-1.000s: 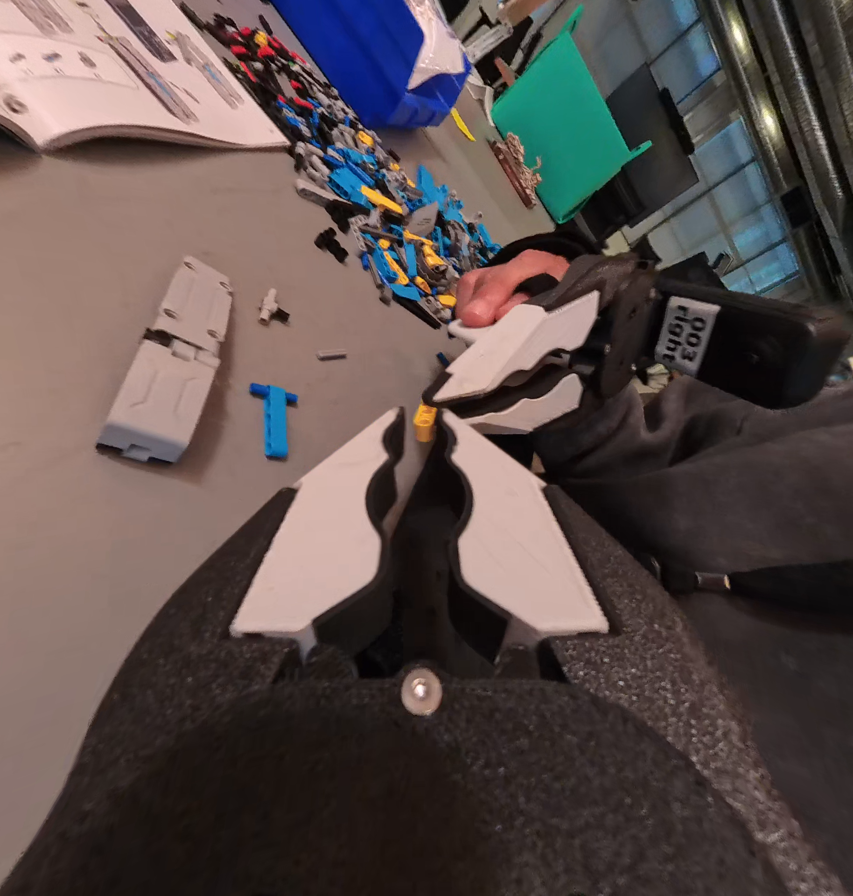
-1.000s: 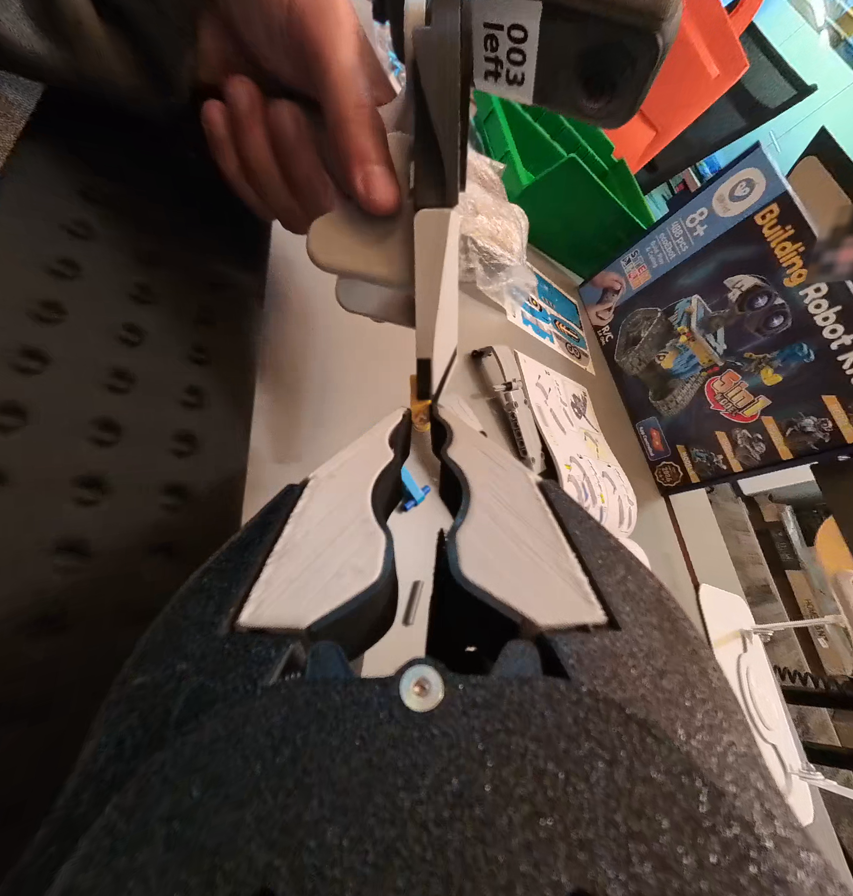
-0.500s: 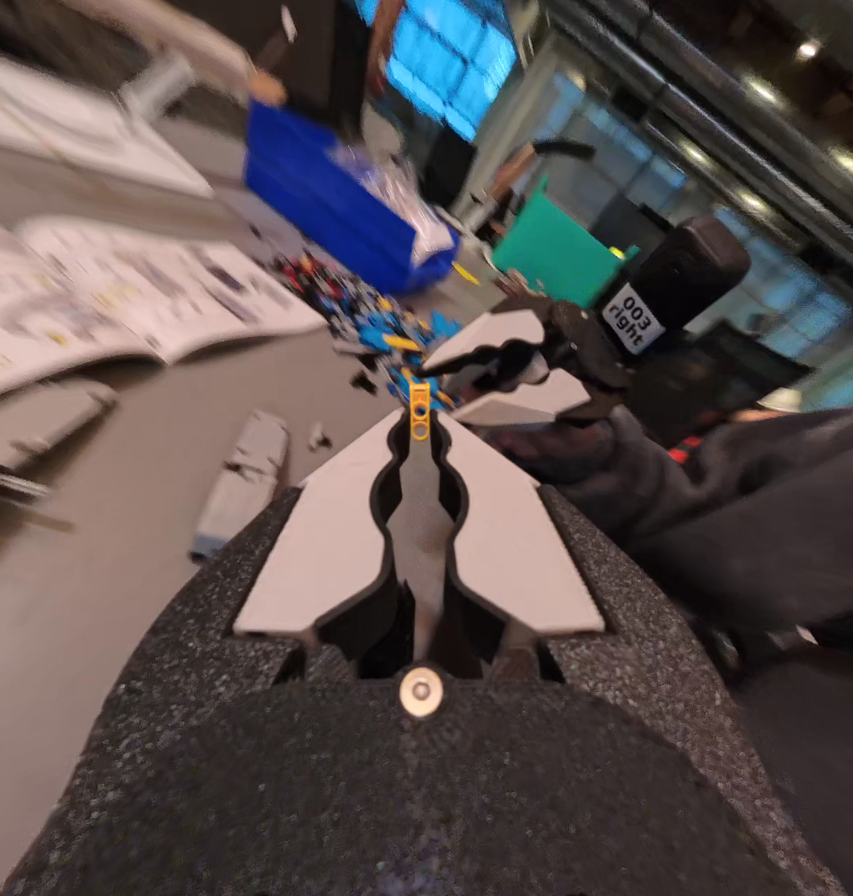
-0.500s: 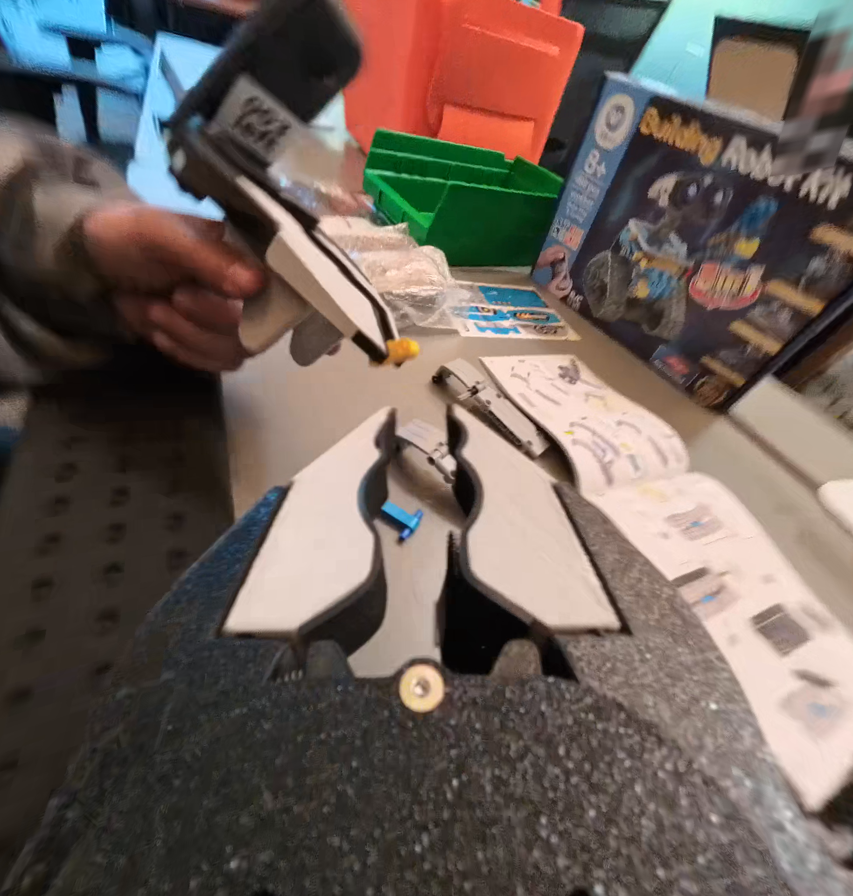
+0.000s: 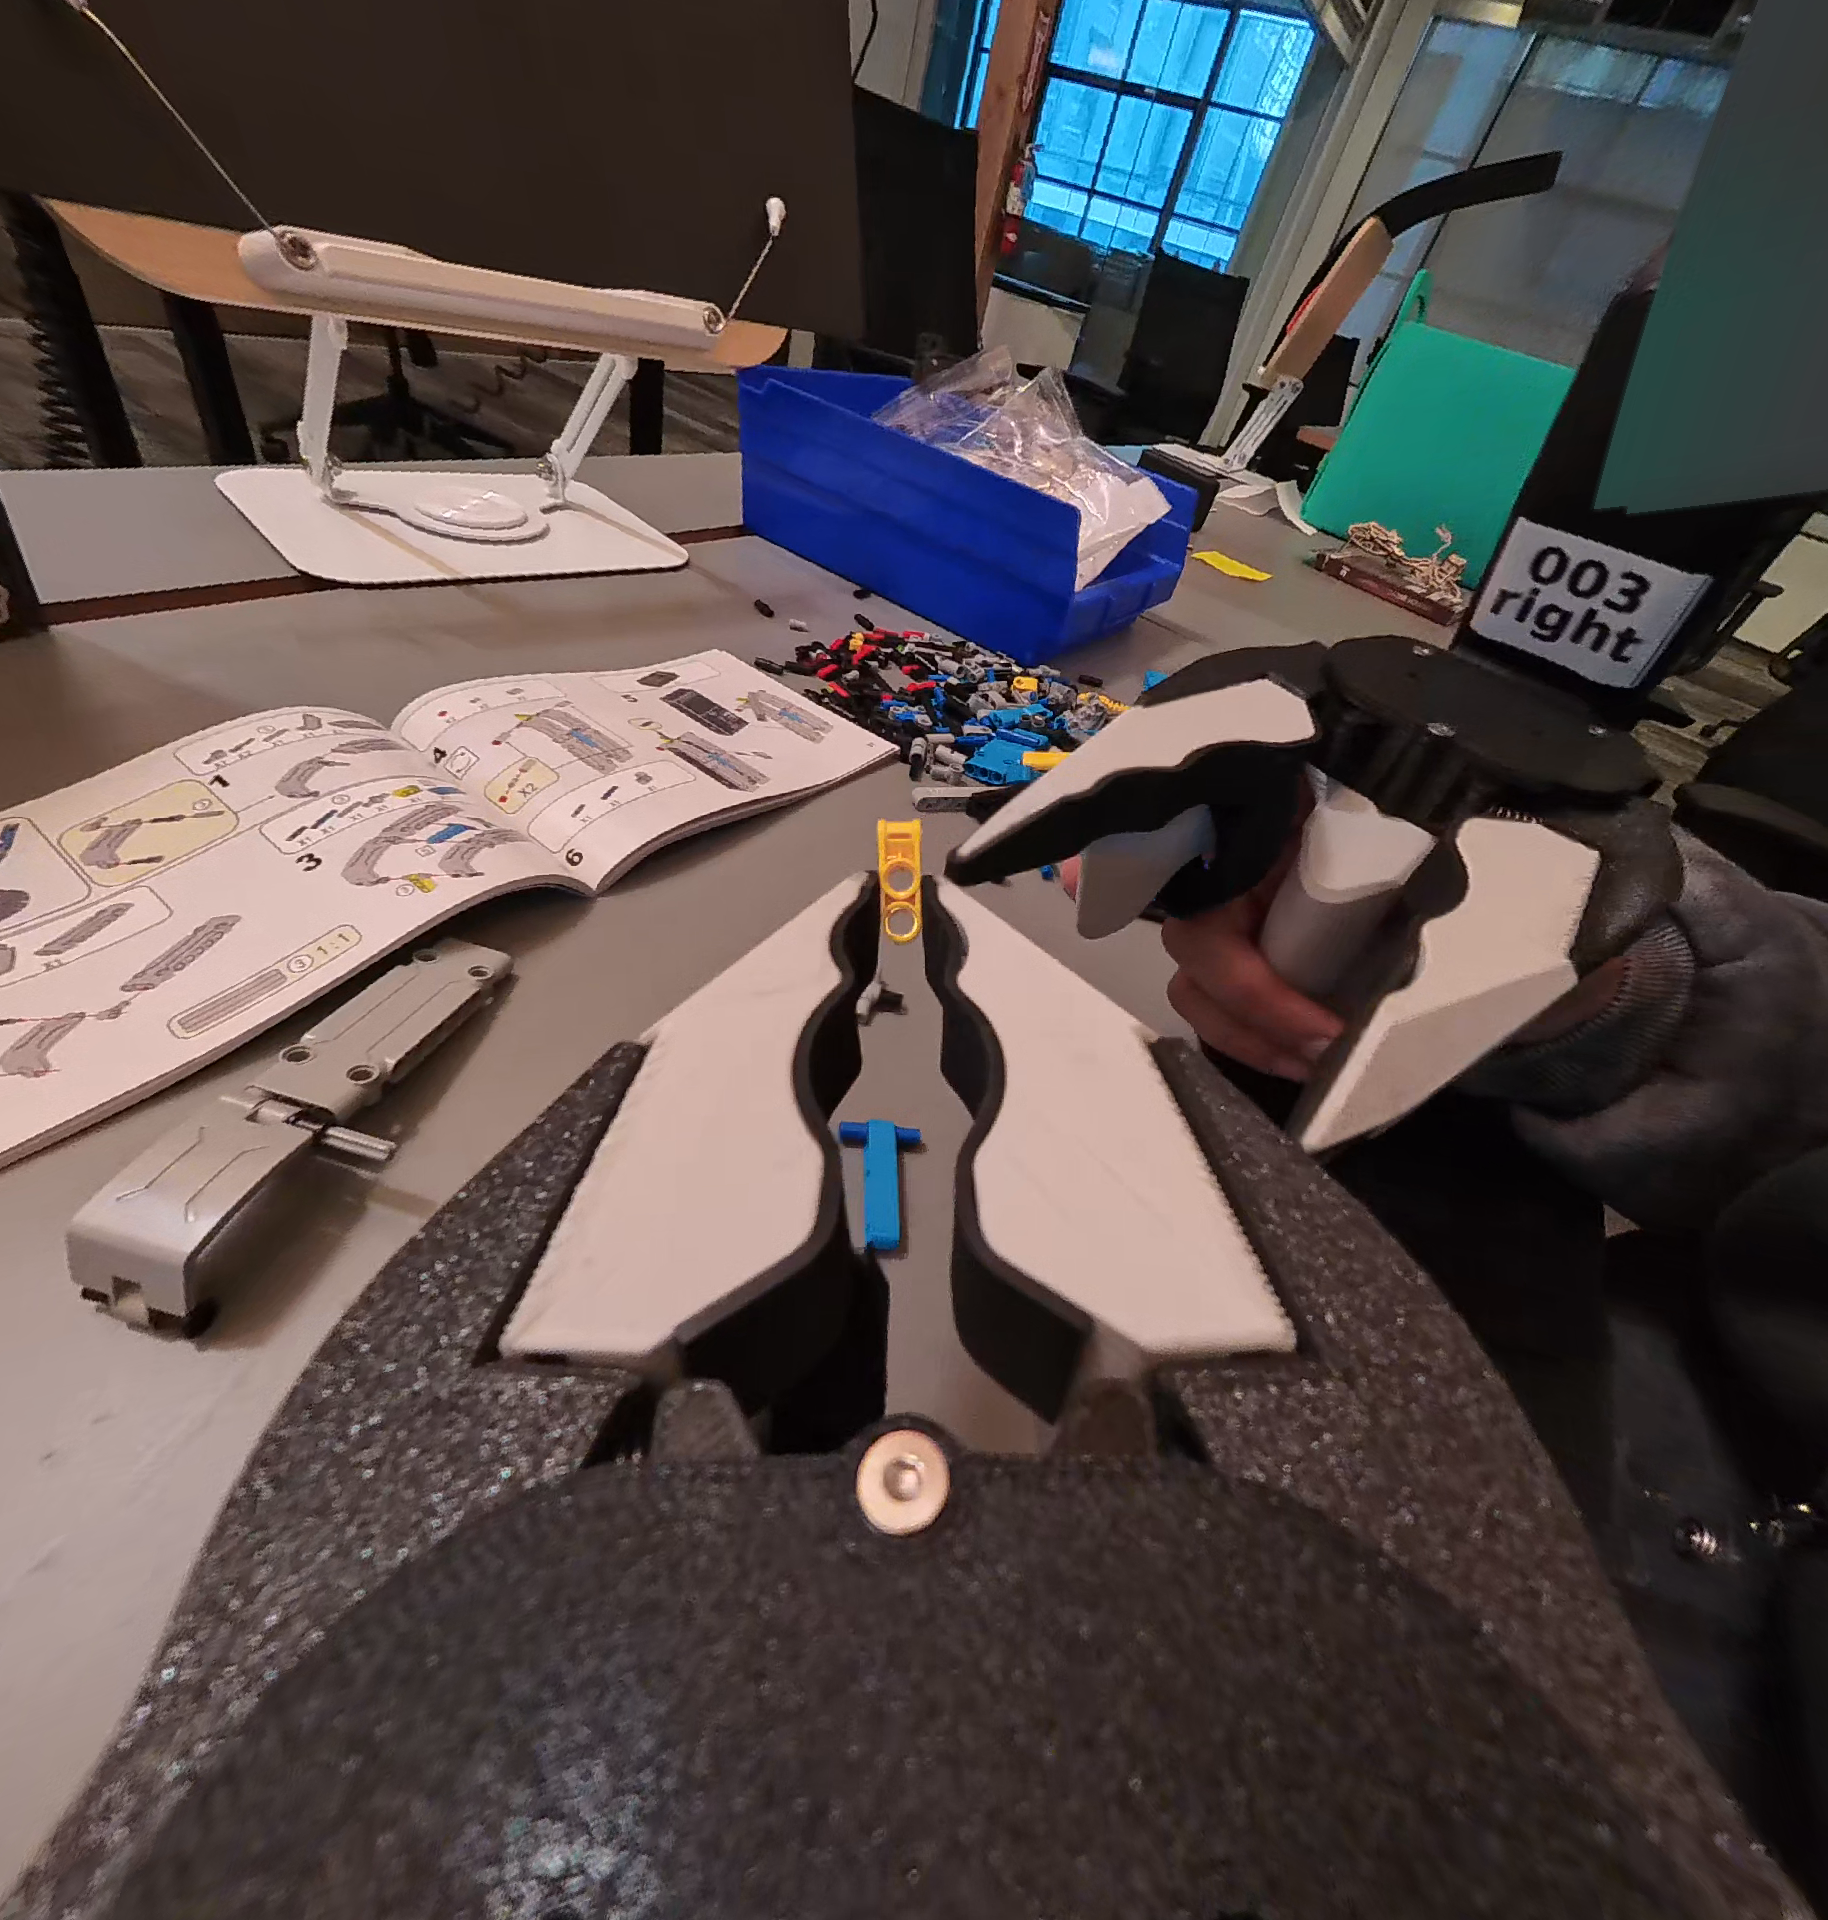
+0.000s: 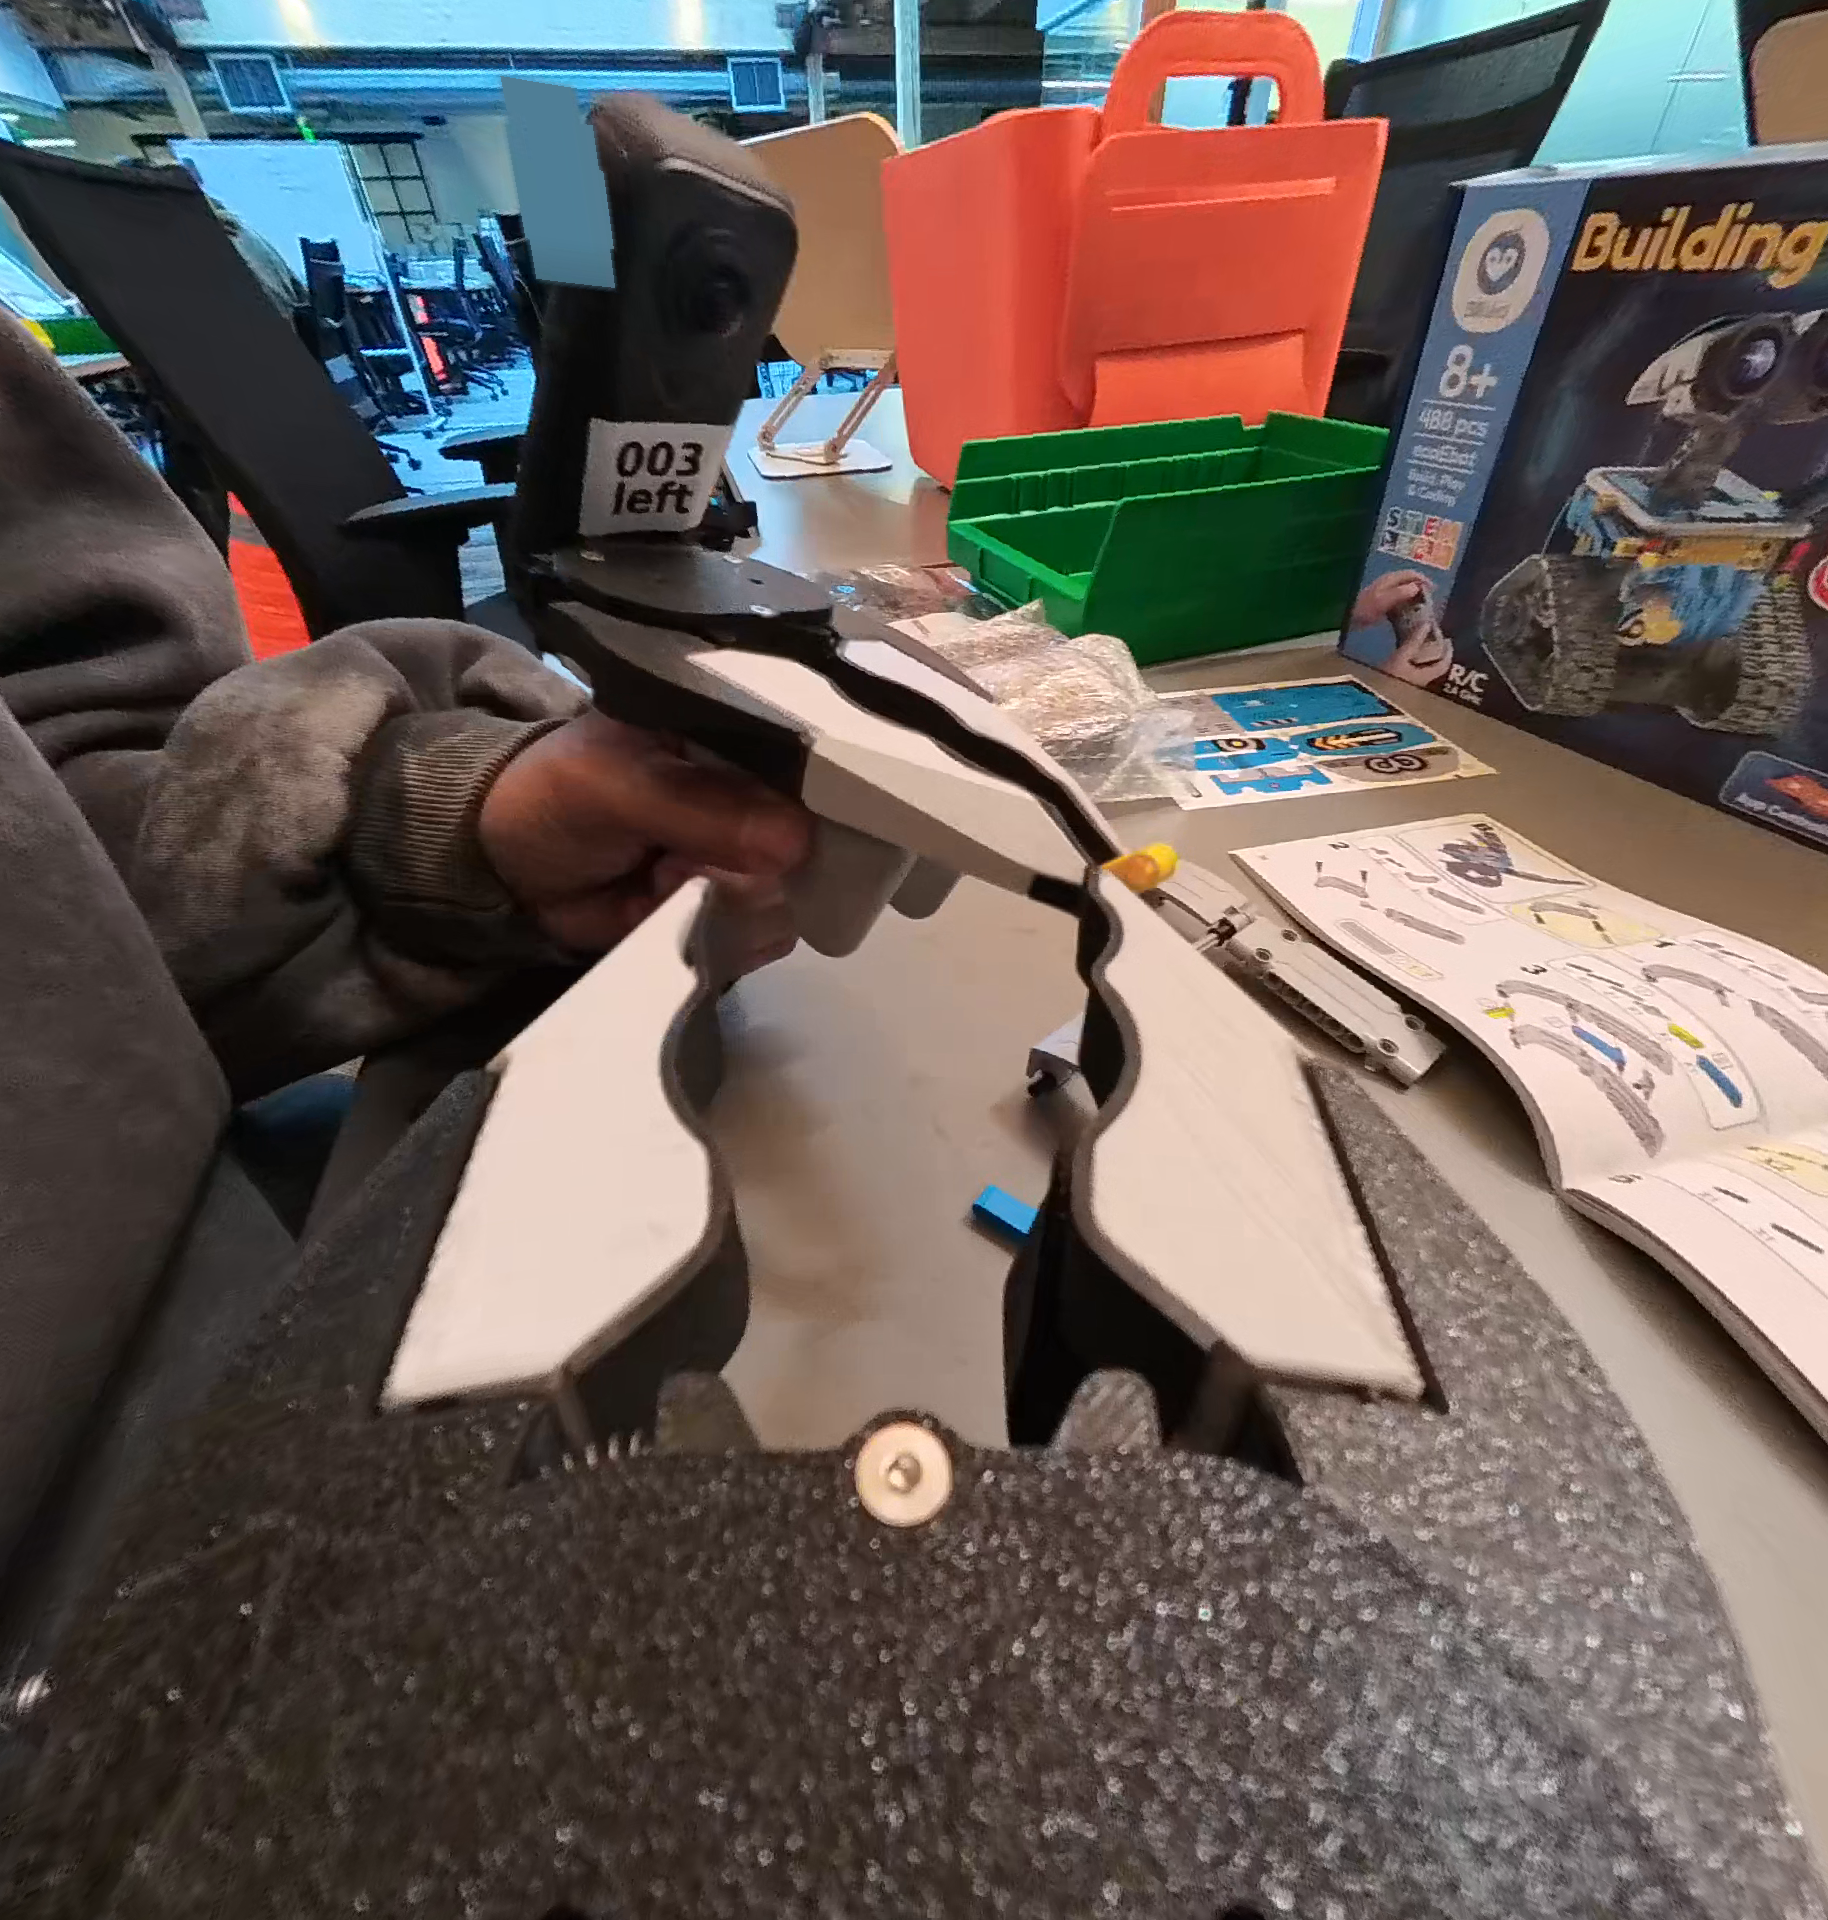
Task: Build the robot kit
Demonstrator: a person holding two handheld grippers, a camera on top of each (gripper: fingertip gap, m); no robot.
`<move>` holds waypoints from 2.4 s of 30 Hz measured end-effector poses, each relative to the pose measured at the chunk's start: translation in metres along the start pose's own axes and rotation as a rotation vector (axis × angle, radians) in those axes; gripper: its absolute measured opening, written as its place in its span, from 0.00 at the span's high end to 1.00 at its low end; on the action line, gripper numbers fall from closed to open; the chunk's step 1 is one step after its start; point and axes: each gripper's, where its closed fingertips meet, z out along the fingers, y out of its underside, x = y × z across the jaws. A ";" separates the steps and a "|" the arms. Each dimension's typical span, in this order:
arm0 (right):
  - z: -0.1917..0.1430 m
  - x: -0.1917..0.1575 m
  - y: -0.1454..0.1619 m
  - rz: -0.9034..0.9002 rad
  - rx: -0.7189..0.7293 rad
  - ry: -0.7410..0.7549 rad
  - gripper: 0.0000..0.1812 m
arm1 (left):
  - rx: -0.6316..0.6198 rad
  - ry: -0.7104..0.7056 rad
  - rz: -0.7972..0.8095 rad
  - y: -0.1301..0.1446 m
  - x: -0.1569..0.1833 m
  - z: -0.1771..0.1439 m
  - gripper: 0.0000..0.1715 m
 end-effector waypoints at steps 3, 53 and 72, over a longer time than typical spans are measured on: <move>-0.002 0.006 0.001 -0.019 -0.009 0.036 0.65 | 0.004 -0.011 0.015 0.000 -0.002 0.000 0.96; -0.025 0.034 0.052 0.169 -0.283 0.070 0.98 | -0.220 0.014 0.199 0.041 0.015 0.022 0.96; -0.021 0.035 0.083 0.056 -0.479 0.128 0.99 | -0.358 -0.114 0.452 0.063 0.009 0.029 0.96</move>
